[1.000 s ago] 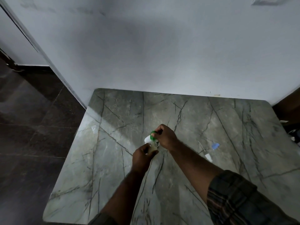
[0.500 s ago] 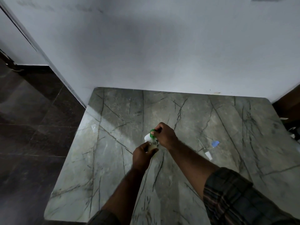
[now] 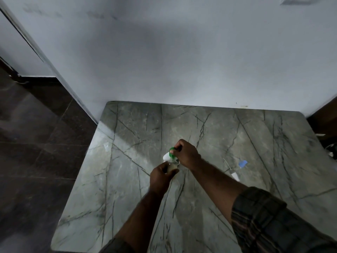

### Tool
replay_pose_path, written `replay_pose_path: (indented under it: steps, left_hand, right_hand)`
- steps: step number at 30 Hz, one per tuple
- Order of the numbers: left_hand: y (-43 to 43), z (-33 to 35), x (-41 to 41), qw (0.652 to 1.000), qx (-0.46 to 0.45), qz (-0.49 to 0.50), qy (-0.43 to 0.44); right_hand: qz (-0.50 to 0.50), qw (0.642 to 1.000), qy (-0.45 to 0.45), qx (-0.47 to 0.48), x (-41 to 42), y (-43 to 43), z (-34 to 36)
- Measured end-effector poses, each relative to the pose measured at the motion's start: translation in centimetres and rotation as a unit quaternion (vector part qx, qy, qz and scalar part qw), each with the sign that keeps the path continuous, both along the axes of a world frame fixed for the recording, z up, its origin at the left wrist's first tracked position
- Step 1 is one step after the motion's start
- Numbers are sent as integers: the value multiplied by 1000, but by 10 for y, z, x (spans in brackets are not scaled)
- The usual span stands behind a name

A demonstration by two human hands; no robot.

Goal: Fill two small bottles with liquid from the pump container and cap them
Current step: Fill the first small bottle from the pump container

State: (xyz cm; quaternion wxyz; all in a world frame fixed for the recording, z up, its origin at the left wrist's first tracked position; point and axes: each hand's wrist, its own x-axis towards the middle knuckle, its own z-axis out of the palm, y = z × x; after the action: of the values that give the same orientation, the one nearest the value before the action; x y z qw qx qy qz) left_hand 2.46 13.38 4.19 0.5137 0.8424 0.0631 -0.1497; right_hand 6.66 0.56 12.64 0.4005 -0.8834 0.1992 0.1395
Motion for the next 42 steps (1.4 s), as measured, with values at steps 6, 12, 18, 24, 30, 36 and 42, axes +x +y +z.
replay_pose_path:
  steps: [6, 12, 18, 24, 30, 36, 42]
  left_hand:
    - [1, 2, 3, 1000, -8, 3, 4]
    - [0, 1, 0, 1000, 2, -1, 8]
    - [0, 5, 3, 1000, 8, -3, -1]
    - [-1, 2, 0, 1000, 11, -7, -7]
    - [-2, 9, 3, 1000, 2, -1, -5]
    - [-1, 4, -2, 1000, -1, -5, 7]
    - [-2, 10, 6, 1000, 13, -7, -2]
  right_hand:
    - [9, 1000, -5, 4, 0, -3, 5]
    - [-6, 1000, -11, 2, -7, -2, 1]
    - [1, 1000, -8, 10, -2, -3, 6]
    - [-5, 1000, -19, 10, -6, -1, 3]
    - [0, 1000, -17, 10, -3, -3, 11]
    - [-2, 1000, -15, -5, -8, -1, 2]
    - [-3, 1000, -20, 7, 0, -3, 9]
